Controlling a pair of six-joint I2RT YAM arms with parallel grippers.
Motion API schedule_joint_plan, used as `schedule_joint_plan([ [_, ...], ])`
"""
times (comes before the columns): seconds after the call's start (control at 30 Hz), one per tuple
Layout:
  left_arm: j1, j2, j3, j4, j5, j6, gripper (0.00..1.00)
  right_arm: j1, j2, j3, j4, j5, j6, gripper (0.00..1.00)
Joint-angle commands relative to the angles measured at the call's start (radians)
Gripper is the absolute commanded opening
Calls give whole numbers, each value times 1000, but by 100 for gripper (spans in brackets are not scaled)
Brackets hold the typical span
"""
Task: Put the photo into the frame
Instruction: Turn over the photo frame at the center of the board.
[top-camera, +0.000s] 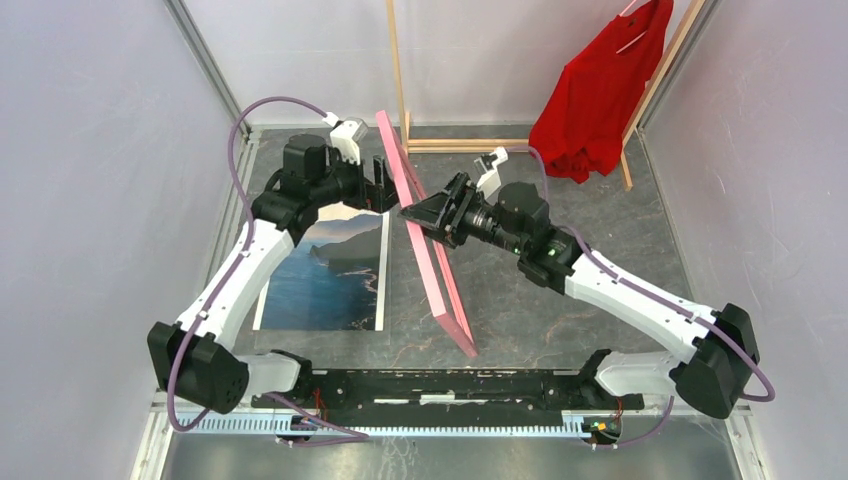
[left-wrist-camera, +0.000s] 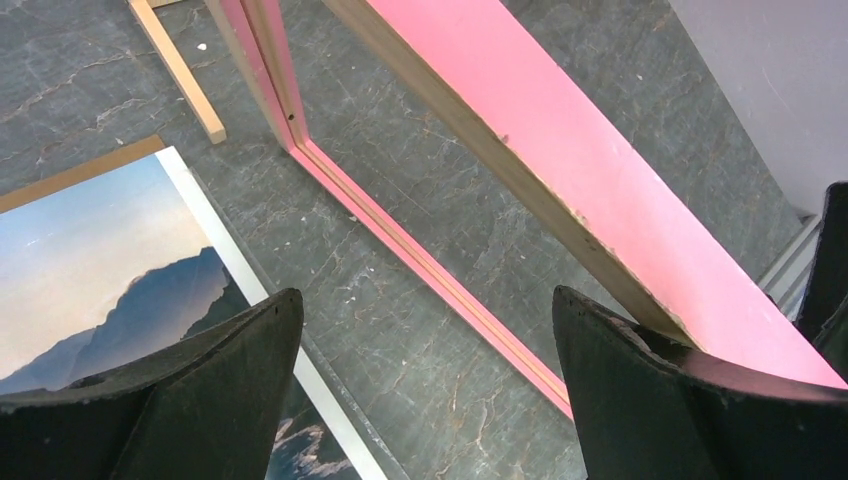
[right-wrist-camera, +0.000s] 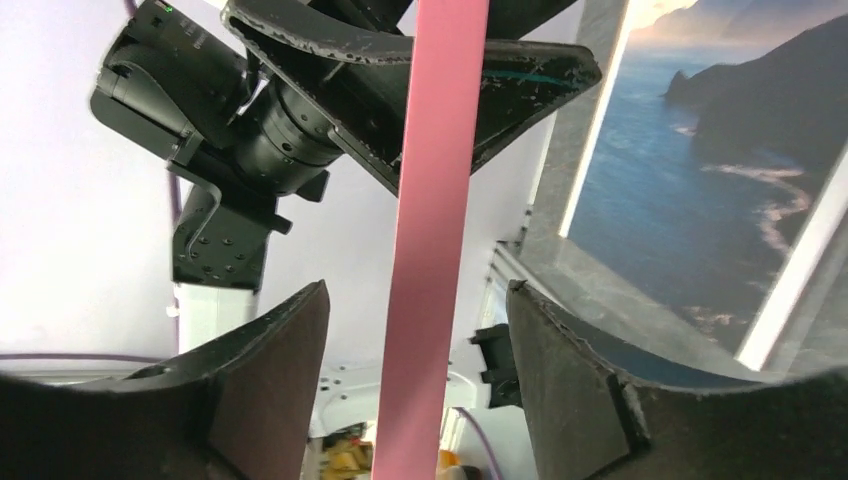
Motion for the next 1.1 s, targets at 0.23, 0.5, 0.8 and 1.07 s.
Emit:
schedule_joint_plan([
  [0.23, -93, 92, 136, 48, -127, -70, 100, -111, 117, 470, -708, -28, -644, 81],
  [0.5, -146, 155, 180, 48, -159, -43, 100, -142, 189, 646, -929, -4, -862, 76],
  [0.8, -181, 229, 248, 40, -186, -5, 100, -200, 144, 665, -974, 26, -927, 60],
  [1.07, -184, 257, 193, -1, -230, 82, 100, -239, 118, 683, -1090, 199, -1006, 30],
])
